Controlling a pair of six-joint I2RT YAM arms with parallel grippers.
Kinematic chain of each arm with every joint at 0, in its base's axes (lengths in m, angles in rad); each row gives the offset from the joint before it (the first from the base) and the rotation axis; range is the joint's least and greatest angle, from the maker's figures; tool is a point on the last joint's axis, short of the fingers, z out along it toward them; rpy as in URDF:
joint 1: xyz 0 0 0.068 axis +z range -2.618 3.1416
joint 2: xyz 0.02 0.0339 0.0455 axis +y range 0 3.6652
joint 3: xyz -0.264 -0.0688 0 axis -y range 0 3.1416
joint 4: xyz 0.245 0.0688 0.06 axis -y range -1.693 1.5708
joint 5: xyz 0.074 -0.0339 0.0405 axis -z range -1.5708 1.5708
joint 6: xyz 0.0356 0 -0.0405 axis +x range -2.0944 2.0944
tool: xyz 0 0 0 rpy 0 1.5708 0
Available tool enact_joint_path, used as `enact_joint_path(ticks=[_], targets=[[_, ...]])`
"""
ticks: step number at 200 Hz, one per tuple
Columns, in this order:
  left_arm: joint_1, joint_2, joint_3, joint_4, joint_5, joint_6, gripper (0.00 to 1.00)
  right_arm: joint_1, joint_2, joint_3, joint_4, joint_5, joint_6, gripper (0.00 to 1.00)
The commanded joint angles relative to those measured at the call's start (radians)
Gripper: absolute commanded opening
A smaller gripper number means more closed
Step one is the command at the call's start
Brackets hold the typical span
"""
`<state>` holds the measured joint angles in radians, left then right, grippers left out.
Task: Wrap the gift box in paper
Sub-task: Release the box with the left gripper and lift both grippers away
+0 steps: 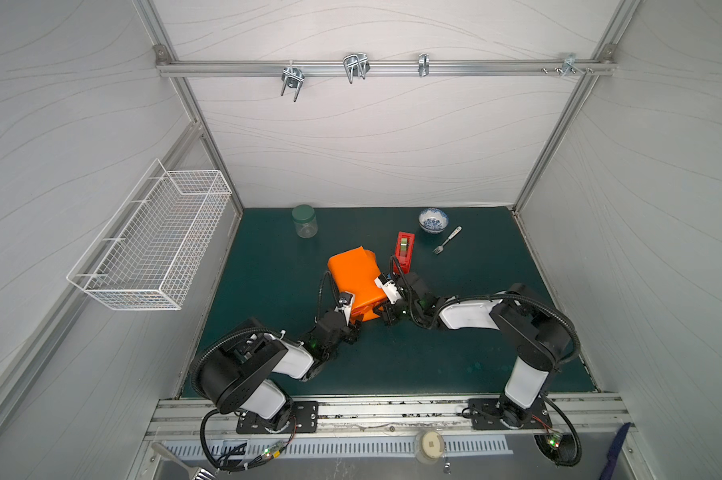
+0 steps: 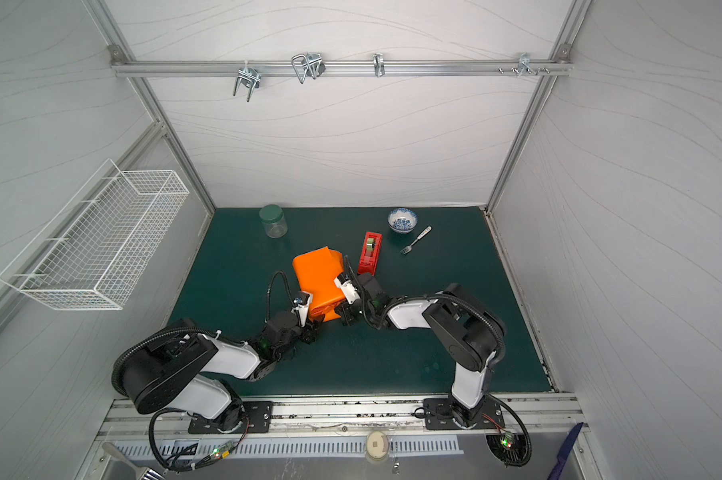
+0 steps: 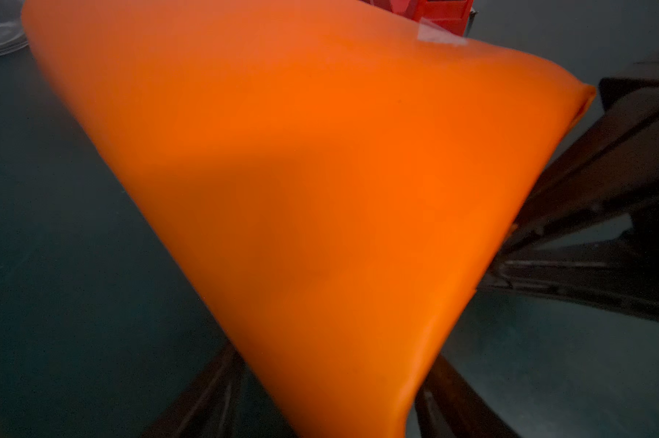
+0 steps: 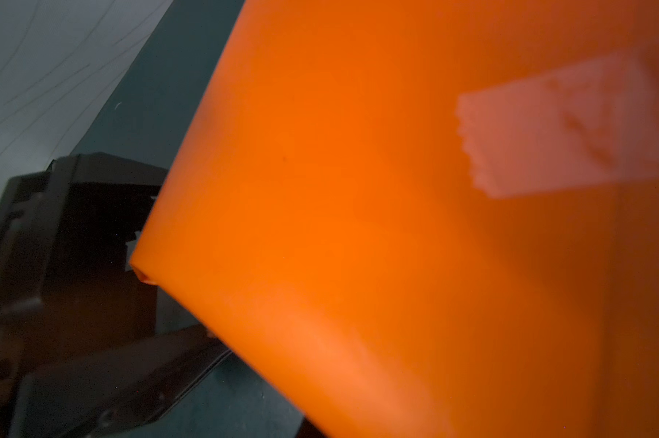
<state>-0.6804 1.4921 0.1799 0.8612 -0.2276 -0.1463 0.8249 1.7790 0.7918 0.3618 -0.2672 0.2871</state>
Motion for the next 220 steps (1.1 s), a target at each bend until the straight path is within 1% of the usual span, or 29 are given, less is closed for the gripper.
enact_joint_path(ticks=[1, 27, 50, 102, 138, 187, 220], targets=[[0.007, -0.007, 0.030, 0.002, 0.005, -0.006, 0.70, -0.006, -0.024, -0.030, -0.001, 0.005, -0.021, 0.02], [0.007, -0.008, 0.028, 0.004, 0.005, -0.007, 0.70, 0.003, -0.074, -0.053, 0.021, -0.044, -0.008, 0.03], [0.007, -0.012, 0.027, 0.002, 0.003, -0.007, 0.70, 0.020, -0.099, -0.041, 0.026, -0.052, -0.005, 0.04], [0.007, -0.017, 0.026, 0.001, 0.001, -0.007, 0.70, 0.022, -0.017, 0.037, 0.045, -0.059, 0.000, 0.04], [0.007, -0.020, 0.023, 0.001, 0.002, -0.012, 0.70, 0.009, 0.016, 0.060, 0.044, -0.013, 0.000, 0.04], [0.007, -0.039, 0.021, -0.009, 0.004, -0.017, 0.71, -0.001, -0.031, 0.027, 0.027, 0.055, -0.025, 0.04], [0.007, -0.076, 0.016, -0.031, 0.002, -0.028, 0.76, -0.019, -0.066, 0.004, 0.000, 0.060, -0.035, 0.05]])
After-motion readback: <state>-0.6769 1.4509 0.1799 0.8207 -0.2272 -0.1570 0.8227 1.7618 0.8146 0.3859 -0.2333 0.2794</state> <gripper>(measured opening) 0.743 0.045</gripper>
